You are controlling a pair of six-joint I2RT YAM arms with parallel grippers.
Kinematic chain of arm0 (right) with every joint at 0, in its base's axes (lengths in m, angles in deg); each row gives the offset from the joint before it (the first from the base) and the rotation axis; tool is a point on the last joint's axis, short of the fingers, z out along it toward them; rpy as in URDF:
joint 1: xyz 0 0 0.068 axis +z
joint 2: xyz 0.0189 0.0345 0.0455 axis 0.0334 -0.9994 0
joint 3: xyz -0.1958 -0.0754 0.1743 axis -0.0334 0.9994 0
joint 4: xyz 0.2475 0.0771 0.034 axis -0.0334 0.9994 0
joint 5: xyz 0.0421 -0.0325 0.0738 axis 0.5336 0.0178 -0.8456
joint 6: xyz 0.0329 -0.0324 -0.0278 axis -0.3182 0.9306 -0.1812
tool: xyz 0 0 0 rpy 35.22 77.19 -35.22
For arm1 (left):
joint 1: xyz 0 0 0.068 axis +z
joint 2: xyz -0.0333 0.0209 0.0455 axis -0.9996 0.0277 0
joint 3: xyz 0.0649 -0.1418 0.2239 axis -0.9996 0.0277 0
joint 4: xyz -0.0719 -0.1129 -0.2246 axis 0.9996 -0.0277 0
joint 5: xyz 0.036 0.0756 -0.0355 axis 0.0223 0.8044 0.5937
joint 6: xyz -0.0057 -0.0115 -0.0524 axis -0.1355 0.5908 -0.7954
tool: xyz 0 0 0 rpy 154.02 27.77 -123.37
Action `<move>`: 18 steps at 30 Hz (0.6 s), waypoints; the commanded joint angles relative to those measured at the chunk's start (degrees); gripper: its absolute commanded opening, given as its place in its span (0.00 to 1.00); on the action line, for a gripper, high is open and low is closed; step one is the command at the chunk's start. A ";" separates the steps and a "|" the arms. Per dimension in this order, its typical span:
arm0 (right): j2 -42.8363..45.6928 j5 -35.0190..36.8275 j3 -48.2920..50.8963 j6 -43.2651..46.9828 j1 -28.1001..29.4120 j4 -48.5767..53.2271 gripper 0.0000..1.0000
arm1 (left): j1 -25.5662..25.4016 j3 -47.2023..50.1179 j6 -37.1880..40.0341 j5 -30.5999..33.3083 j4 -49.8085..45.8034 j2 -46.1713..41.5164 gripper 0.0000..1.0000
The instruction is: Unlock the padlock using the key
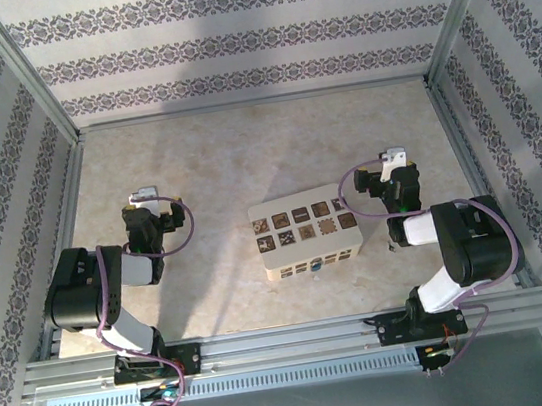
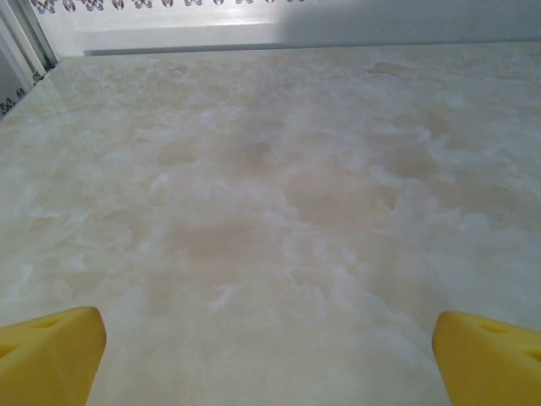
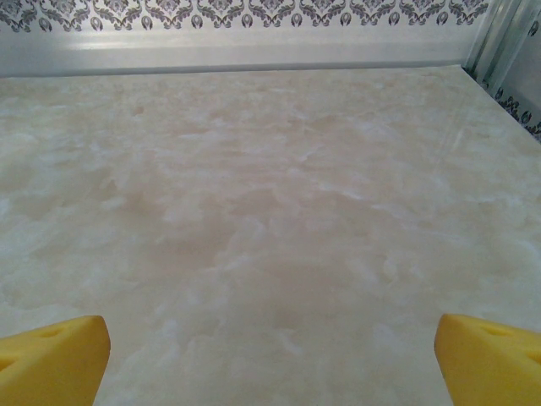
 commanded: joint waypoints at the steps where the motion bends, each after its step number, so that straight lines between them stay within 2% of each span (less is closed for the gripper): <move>1: 0.79 0.32 -0.82 0.42 0.13 -0.65 0.98 | 0.56 -0.87 0.07 -0.74 -0.70 -0.60 0.99; 6: 1.05 0.14 -0.86 0.25 -0.05 -0.61 0.98 | 0.56 -0.73 0.07 -0.61 -0.34 -0.65 0.99; 10: 6.49 0.83 -1.69 -0.32 -0.23 5.86 0.99 | 0.47 1.41 -0.31 0.47 0.95 -3.95 0.99; 13: 14.24 1.68 -3.24 -3.86 -1.24 17.16 0.98 | 0.47 0.82 -0.46 1.20 -6.86 -11.79 0.99; 18: 25.66 -2.08 -7.50 -9.24 -1.98 36.68 0.98 | 0.47 -5.16 -4.20 0.44 -28.52 -24.86 0.99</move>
